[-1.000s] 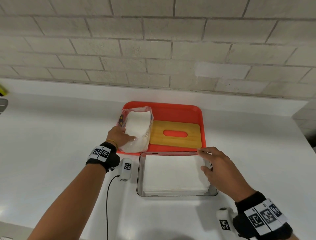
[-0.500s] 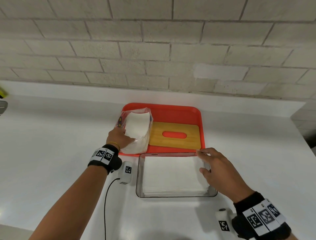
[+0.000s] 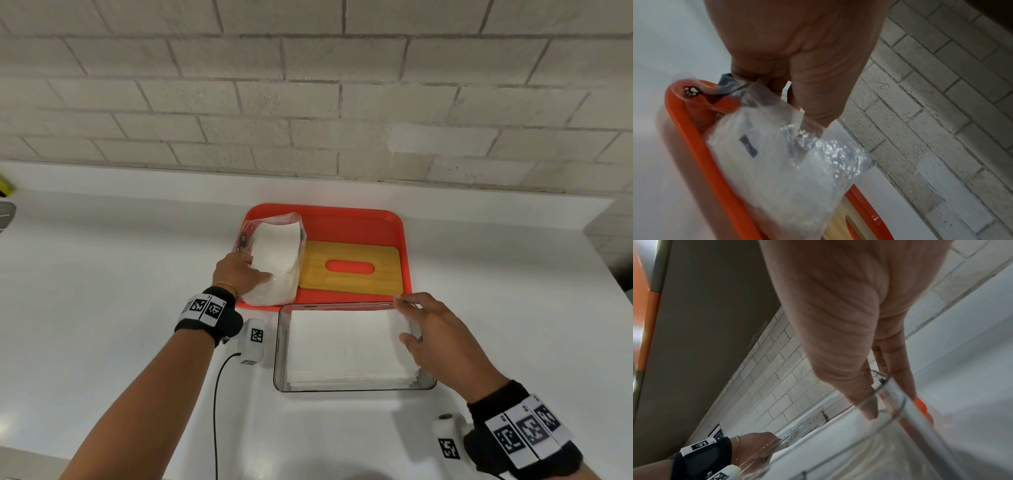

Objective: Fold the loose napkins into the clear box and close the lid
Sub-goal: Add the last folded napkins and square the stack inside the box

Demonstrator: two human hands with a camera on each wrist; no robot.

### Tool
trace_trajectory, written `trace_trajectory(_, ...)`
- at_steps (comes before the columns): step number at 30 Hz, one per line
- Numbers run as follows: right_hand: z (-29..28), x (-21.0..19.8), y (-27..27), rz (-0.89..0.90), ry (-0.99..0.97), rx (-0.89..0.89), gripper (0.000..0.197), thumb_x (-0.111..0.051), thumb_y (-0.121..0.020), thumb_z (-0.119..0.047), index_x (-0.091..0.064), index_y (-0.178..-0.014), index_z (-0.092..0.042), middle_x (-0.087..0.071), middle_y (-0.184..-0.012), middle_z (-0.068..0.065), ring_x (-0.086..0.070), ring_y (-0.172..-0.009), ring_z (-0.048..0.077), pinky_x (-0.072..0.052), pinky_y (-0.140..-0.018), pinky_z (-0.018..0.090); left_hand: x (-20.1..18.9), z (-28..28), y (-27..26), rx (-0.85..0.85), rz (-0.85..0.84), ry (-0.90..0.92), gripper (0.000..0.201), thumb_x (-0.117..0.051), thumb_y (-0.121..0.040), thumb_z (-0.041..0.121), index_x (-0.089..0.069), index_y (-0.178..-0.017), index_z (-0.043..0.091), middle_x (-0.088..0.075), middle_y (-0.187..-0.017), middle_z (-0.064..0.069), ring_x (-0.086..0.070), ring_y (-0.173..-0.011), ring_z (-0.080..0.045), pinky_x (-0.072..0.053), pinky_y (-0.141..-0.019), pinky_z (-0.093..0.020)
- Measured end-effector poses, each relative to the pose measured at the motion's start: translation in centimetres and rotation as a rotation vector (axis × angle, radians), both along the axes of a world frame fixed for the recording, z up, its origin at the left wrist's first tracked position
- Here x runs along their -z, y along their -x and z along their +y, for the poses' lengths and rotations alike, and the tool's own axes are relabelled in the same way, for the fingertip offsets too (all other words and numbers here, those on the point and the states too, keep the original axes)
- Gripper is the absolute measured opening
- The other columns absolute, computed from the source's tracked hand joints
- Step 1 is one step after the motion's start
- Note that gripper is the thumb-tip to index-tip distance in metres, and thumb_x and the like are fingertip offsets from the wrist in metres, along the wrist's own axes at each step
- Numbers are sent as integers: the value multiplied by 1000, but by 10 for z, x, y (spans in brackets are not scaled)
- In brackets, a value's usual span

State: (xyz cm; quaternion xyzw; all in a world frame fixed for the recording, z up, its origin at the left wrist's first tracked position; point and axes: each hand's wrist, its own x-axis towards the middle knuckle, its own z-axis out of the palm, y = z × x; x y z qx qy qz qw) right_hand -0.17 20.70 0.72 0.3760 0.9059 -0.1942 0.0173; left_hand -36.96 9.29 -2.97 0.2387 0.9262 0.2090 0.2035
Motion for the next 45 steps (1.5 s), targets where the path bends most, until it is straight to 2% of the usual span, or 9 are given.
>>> trace_trajectory(7,-1,-4,2,-12,-4,-9,62,-64,-100,-25,-40,-157,-30,-36,-157,-14,-56,-121,8,-43,-98,16,2,-1,6,-136,-179,-145,67,-92,-73,30,-61,-130,14,-59,-141,-8,-58,-126,-30,-49,-109,-41)
trace_trajectory(15,-1,-8,2,7,-30,-36,61,-63,-100,-37,-42,-157,-28,-38,-158,-13,-43,-139,10,-39,-109,20,-36,-7,-9,-187,-229,-492,54,-86,-70,22,-72,-122,20,-74,-113,2,-71,-101,-22,-60,-96,-46)
trace_trajectory(22,-15,-37,11,303,96,-4,88,-71,-83,-66,-34,-157,-37,-44,-152,-13,-38,-139,7,-35,-112,24,-131,-30,-51,393,33,-572,66,-86,-74,6,-66,-131,35,-73,-111,11,-68,-107,-2,-54,-89,-16)
trace_trajectory(26,-27,-54,21,524,58,-15,127,-86,-65,-65,-10,-163,-40,-28,-165,-13,-28,-149,6,-30,-120,29,-170,-41,-84,710,35,-416,74,-90,-70,12,-62,-133,38,-72,-122,12,-69,-105,1,-52,-94,-20)
trace_trajectory(30,-30,-66,25,453,-233,-188,139,-86,-55,-74,-14,-165,-28,-18,-171,-6,-19,-156,14,-13,-126,33,-170,-42,-112,790,86,-417,58,-89,-68,17,-71,-120,36,-70,-105,16,-61,-107,-1,-52,-88,-22)
trace_trajectory(34,-25,-56,19,319,-126,-269,90,-82,-65,-67,-51,-146,-40,-64,-133,-19,-50,-130,4,-18,-124,31,-145,-44,-126,694,-166,-483,35,-86,-76,6,-79,-101,31,-77,-95,9,-72,-84,-12,-60,-76,-34)
trace_trajectory(37,-17,-49,12,320,20,-199,36,-80,-79,-50,-75,-112,-37,-74,-90,-17,-64,-87,4,-53,-88,30,-124,-47,-134,586,-214,-587,24,-87,-78,5,-80,-92,23,-78,-92,12,-73,-84,-6,-55,-77,-19)
trace_trajectory(39,-13,-50,6,373,130,-126,16,-81,-84,-40,-78,-100,-36,-74,-78,-15,-66,-72,6,-53,-69,23,-111,-51,-138,492,-259,-656,20,-87,-79,5,-80,-88,21,-79,-91,8,-73,-87,-7,-54,-80,-16)
trace_trajectory(45,-4,-37,-1,446,335,-9,17,-85,-85,-28,-80,-98,-38,-76,-82,-23,-72,-72,1,-52,-66,14,-72,-62,-140,349,-320,-648,20,-89,-79,11,-80,-92,23,-78,-94,9,-72,-86,-5,-55,-77,-17)
